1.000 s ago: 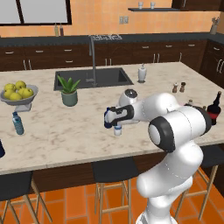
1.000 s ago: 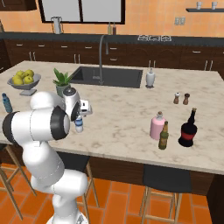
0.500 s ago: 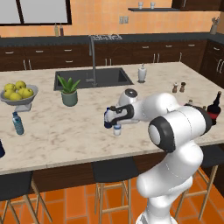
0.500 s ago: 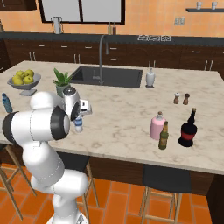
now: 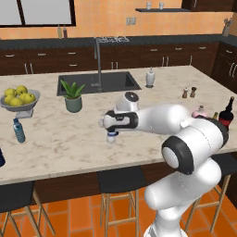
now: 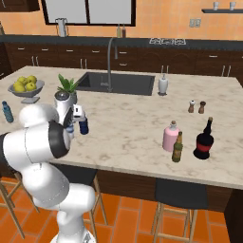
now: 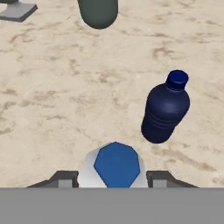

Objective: Move the plastic bottles in the middle to the plastics group, and the glass bottles in the middle to the glass group.

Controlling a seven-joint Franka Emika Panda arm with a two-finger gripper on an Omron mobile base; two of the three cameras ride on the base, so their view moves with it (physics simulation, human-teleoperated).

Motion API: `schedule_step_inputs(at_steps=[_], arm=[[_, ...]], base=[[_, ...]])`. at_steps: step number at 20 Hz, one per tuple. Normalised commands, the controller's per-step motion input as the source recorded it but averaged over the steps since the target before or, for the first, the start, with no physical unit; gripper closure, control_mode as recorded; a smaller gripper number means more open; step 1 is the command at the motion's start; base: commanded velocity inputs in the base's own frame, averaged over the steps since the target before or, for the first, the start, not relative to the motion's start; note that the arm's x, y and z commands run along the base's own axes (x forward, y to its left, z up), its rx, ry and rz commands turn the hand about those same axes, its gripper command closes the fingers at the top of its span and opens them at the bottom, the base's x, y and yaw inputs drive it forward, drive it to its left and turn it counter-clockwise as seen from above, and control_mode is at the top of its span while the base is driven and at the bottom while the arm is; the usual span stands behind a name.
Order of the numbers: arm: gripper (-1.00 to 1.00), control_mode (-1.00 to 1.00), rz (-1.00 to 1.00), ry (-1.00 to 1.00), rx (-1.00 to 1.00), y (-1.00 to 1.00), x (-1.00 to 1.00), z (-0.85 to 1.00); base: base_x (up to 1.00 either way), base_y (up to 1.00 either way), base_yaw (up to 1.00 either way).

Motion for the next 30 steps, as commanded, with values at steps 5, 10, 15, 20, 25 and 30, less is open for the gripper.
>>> schedule_step_inputs(at_steps=[5,10,15,20,25,30], arm=[[1.00,-1.00,0.07,0.02,-0.01,1.00,0.00,0.20],[1.00,-1.00,0.07,0.01,-0.03,1.00,0.00,0.01],[1.00,-1.00,0.11,0.00,-0.03,1.00,-0.01,0.08],[1.00,-1.00,0.10,-0.01,-0.02,1.00,0.00,0.12],[1.00,-1.00,0.10,-0.08,0.00,0.79,-0.03,-0.18],[1.00,-1.00,0.10,-0.03,0.00,0.68,0.00,0.00]], base=[[0.00,0.00,0.00],[0.00,0.00,0.00],[0.00,0.00,0.00],[0.00,0.00,0.00],[0.00,0.00,0.00],[0.00,0.00,0.00]])
